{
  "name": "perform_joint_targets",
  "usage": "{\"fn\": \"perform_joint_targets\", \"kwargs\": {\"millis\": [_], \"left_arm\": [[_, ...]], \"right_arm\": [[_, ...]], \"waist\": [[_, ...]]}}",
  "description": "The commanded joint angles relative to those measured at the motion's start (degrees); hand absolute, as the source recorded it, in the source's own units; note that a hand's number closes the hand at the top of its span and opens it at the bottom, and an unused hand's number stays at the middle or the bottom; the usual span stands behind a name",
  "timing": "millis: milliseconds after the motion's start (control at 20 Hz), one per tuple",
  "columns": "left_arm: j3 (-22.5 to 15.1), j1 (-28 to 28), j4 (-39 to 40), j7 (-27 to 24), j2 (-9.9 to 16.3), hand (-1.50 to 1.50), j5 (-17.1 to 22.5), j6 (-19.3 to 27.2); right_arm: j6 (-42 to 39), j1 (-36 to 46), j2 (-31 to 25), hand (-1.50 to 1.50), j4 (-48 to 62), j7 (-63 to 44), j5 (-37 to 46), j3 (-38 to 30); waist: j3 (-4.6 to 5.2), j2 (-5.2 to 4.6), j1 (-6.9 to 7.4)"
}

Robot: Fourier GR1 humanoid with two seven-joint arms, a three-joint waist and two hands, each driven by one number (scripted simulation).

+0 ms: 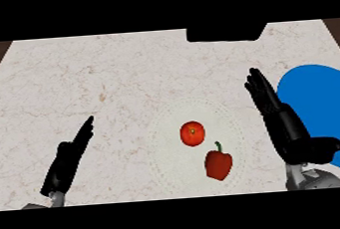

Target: Pick the tomato from the placemat and place it in the plate

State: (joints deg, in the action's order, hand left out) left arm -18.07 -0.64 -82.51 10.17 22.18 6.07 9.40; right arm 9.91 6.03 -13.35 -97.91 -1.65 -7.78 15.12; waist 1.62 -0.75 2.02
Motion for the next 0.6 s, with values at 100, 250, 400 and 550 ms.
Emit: {"fn": "perform_joint_targets", "kwargs": {"millis": [100,250,400,550], "left_arm": [[4.61,-1.67,3.05,1.71,-4.03,0.00,4.59,0.65],[4.70,0.60,3.53,-0.33,-8.19,0.00,5.17,4.01],[2.98,1.37,0.13,-0.09,-9.91,0.00,7.12,2.36],[5.21,-1.81,4.32,-0.36,-9.91,0.00,8.01,1.17]], "right_arm": [[-3.52,12.77,-2.55,1.50,6.64,-0.04,-1.25,-7.24],[-3.30,23.40,-4.84,1.50,10.29,-0.43,-2.20,-12.98],[10.96,15.87,-10.20,1.50,13.24,-2.65,15.80,-12.64],[16.84,14.00,-0.53,-1.50,19.75,10.63,15.19,-12.32]], "waist": [[-1.61,0.47,-1.32],[-1.59,0.31,-0.32],[-1.51,0.46,-1.24],[-1.68,0.22,-1.35]]}}
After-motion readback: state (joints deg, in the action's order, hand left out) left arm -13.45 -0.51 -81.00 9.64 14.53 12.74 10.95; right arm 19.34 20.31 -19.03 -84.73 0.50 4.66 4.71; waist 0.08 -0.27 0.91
